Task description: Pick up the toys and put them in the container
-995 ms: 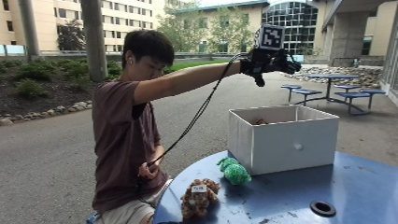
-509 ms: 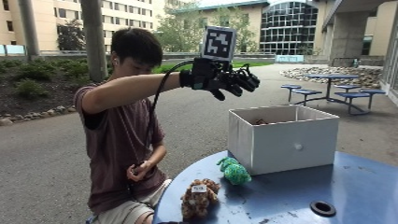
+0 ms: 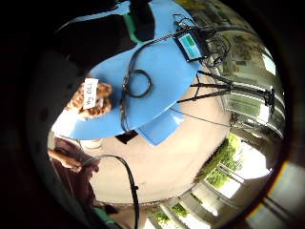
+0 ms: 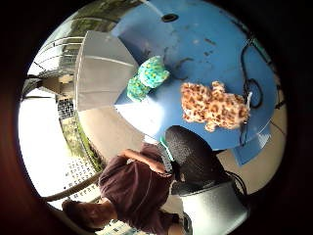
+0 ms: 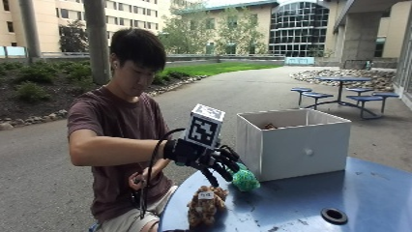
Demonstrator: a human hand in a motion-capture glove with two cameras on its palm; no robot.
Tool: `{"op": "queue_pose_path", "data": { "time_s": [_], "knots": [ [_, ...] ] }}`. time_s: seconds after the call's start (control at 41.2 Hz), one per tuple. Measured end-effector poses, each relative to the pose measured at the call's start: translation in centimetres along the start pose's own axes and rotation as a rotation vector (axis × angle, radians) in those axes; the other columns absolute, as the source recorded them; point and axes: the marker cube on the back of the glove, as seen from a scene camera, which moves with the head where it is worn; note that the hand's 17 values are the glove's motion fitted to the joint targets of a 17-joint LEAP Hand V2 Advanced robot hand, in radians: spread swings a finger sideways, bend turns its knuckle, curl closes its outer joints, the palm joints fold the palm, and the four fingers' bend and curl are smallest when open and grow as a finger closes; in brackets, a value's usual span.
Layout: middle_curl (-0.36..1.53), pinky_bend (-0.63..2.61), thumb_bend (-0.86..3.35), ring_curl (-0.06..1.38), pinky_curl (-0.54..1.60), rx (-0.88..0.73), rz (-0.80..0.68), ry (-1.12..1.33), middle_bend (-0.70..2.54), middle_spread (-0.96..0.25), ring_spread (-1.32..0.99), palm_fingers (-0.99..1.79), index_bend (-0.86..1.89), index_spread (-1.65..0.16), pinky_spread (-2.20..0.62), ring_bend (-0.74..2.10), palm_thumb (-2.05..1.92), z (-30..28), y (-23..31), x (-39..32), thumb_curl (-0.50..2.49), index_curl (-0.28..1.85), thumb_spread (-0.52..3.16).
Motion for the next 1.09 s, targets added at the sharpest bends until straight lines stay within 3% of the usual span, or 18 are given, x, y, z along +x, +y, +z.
{"op": "queue_pose_path", "data": {
  "time_s": [0.194, 0.34, 0.582, 1.092],
  "knots": [
    [0.28, 1.03, -0.02, 0.38, 0.38, -0.071, -0.049, 0.031, 0.16, 0.07, 0.05, -0.21, 0.04, -0.12, 0.06, 0.45, 0.06, 7.3, -0.7, -1.4, 0.36, 0.11, 1.25],
    [0.27, 1.13, 0.03, 0.44, 0.4, -0.127, -0.038, 0.13, 0.16, 0.08, 0.04, -0.07, -0.02, -0.13, 0.04, 0.71, 0.16, 12.8, -1.8, -1.6, 0.38, 0.07, 1.25],
    [0.35, 1.22, 0.18, 0.5, 0.4, -0.107, -0.038, 0.097, 0.34, 0.0, -0.16, 0.28, 0.05, -0.16, -0.2, 0.99, 0.43, 14.6, -2.6, -1.3, 0.41, 0.06, 1.36],
    [0.44, 1.43, 0.2, 0.52, 0.42, -0.046, 0.019, 0.006, 0.44, -0.05, -0.27, 0.24, 0.06, -0.12, -0.36, 1.08, 0.51, 16.2, -3.3, -1.2, 0.38, 0.03, 1.44]
  ]
}}
